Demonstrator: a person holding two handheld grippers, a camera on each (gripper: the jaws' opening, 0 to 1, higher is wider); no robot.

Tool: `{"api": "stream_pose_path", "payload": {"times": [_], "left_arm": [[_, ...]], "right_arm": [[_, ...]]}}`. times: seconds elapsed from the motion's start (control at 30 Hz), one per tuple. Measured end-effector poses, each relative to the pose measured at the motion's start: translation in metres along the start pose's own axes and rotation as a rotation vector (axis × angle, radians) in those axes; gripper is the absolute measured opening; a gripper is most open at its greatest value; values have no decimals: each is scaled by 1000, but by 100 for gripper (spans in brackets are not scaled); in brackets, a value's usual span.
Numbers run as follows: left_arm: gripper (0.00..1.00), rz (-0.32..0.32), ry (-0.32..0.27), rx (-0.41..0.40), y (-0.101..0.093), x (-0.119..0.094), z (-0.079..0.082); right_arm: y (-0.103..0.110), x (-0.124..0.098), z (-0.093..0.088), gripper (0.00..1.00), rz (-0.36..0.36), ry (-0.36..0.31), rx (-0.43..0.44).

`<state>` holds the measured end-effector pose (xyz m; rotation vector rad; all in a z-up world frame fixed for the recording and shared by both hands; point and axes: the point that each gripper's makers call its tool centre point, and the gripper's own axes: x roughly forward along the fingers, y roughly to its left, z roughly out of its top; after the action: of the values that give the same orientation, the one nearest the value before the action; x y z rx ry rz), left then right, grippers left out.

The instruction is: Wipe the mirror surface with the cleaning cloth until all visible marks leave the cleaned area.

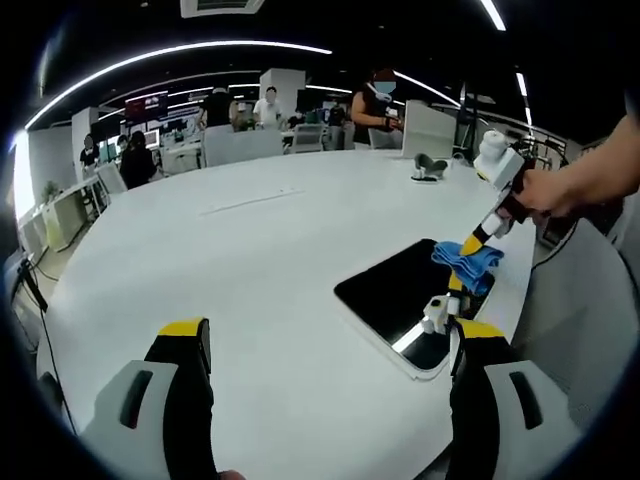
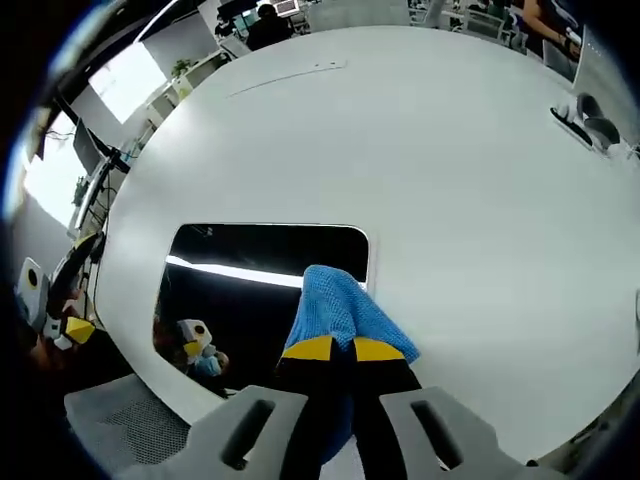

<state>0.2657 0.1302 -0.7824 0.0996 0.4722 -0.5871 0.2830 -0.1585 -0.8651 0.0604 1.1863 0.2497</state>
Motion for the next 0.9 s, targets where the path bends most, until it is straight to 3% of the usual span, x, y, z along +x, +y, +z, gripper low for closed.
{"api": "stream_pose_path", "payload": {"times": [0.4, 0.9], "left_arm": [[99, -10, -11, 8, -2, 0, 3], [99, -3, 3, -26, 4, -4, -8]], "right_arm": [[-7, 6, 19, 0, -40, 0, -42], [-10, 17, 45, 0, -64, 1, -60]]}}
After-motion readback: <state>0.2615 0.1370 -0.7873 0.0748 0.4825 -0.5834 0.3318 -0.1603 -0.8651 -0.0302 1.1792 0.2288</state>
